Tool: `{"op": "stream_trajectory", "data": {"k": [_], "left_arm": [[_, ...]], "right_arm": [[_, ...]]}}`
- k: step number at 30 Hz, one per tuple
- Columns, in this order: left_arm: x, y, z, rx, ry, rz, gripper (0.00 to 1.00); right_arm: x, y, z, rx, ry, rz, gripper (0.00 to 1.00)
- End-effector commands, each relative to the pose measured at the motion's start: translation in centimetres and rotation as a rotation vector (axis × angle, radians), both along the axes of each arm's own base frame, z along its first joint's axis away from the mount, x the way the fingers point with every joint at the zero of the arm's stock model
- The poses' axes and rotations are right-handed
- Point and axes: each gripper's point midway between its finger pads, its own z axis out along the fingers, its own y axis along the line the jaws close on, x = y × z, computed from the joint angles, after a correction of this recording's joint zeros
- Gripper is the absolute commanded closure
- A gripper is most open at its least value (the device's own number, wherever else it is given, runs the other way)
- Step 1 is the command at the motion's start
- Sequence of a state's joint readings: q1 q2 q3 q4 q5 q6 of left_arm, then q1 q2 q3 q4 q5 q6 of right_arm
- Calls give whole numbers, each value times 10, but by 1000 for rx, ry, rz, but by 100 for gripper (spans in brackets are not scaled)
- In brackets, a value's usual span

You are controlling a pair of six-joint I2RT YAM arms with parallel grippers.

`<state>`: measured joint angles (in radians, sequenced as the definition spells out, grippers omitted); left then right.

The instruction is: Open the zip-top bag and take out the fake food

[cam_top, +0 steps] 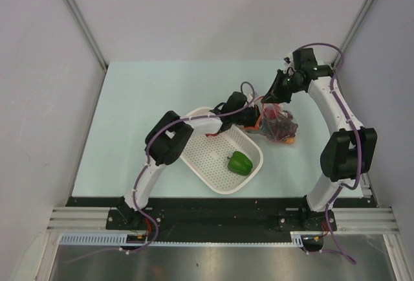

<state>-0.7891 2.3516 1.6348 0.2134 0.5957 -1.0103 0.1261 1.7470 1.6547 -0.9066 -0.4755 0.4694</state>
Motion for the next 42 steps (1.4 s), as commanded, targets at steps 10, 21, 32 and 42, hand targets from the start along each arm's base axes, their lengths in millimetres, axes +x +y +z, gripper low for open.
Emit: {"op": "stream_trajectory", "data": {"k": [10, 21, 32, 42], "left_arm": [[37, 42, 96, -2, -169, 56, 96], [61, 70, 146, 12, -254, 90, 99], [35, 114, 215, 117, -437, 57, 100], [1, 158, 293, 106, -536, 160, 100]], "right_arm": [[-14, -20, 14, -16, -82, -3, 100], [-25, -21, 8, -21, -76, 5, 100], [-21, -35, 8, -73, -95, -26, 100], [-22, -38, 1, -87, -86, -17, 100]]}}
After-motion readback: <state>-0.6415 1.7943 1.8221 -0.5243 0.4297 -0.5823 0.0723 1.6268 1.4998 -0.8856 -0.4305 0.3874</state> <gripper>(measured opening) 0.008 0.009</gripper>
